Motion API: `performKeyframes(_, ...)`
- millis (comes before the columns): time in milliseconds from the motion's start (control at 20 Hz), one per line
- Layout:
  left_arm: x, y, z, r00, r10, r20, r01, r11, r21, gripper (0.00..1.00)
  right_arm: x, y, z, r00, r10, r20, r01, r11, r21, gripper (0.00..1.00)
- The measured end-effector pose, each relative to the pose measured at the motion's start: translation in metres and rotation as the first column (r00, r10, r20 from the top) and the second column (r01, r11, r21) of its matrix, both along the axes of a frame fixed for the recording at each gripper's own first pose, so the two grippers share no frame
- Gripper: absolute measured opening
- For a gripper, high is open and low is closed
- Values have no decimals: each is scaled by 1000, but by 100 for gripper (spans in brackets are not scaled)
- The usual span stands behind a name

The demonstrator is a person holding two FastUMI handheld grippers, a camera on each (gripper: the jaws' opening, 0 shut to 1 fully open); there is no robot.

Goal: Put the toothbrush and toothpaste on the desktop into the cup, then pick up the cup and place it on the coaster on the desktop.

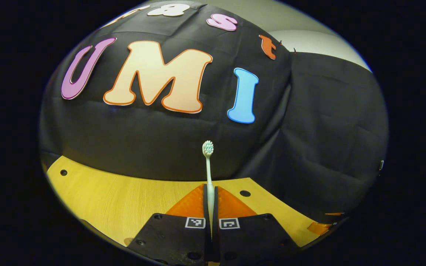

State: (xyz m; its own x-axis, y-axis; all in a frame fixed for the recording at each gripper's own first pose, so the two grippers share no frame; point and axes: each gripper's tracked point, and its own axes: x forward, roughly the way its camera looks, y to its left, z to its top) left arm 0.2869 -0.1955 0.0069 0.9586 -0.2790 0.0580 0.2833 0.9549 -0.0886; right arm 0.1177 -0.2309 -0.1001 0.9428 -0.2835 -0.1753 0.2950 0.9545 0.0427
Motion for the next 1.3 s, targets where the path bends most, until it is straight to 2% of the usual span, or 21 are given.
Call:
performKeyframes(250, 10, 11, -2, 1000, 23, -2, -23, 1000, 16, 0, -7, -6, 0, 1000, -17, 14, 17, 1000, 11, 99)
performKeyframes(600, 6, 27, -9, 999, 37, -17, -37, 999, -12, 0, -6, -8, 13, 998, -32, 51, 30, 999, 21, 96)
performKeyframes(750, 10, 36, -13, 998, 54, -13, -54, 998, -31, 0, -6, -6, 12, 998, -28, 48, 26, 999, 27, 99)
performKeyframes(900, 15, 39, -23, 998, 55, -24, -56, 997, -51, 0, -5, -3, 9, 999, -23, 44, 23, 1000, 15, 99)
performKeyframes(1000, 20, 39, -29, 998, 55, -18, -56, 996, -70, 0, -6, -3, 9, 999, -17, 36, 17, 1000, 0, 96)
performKeyframes(1100, 25, 40, -37, 998, 62, -14, -63, 995, -73, 0, -7, -6, 8, 999, -16, 27, 17, 1000, -20, 99)
performKeyframes(1250, 29, 39, -46, 998, 58, -2, -58, 995, -80, 0, -9, -9, 8, 1000, -20, 23, 21, 999, -28, 99)
performKeyframes(1300, 30, 39, -49, 998, 56, 2, -55, 995, -84, 0, -10, -9, 9, 999, -21, 26, 22, 999, -31, 96)
